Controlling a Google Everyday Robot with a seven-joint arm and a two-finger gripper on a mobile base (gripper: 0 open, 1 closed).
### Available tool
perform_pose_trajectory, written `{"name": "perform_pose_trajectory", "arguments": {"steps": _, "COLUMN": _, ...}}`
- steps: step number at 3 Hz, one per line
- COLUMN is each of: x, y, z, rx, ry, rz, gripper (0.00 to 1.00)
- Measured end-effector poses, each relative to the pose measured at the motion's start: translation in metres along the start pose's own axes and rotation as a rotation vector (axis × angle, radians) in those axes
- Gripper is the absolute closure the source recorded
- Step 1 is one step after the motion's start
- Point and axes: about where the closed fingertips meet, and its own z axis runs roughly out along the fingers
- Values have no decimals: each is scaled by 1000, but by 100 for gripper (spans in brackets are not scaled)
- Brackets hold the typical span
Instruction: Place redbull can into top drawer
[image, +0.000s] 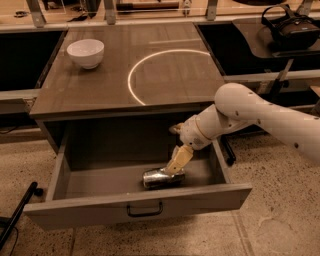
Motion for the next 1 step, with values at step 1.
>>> {"name": "perform_pose_trajectory", "arguments": {"steps": 1, "x": -6, "y": 5, "z": -21, "rx": 8, "ry": -34, "rz": -15, "gripper": 0}}
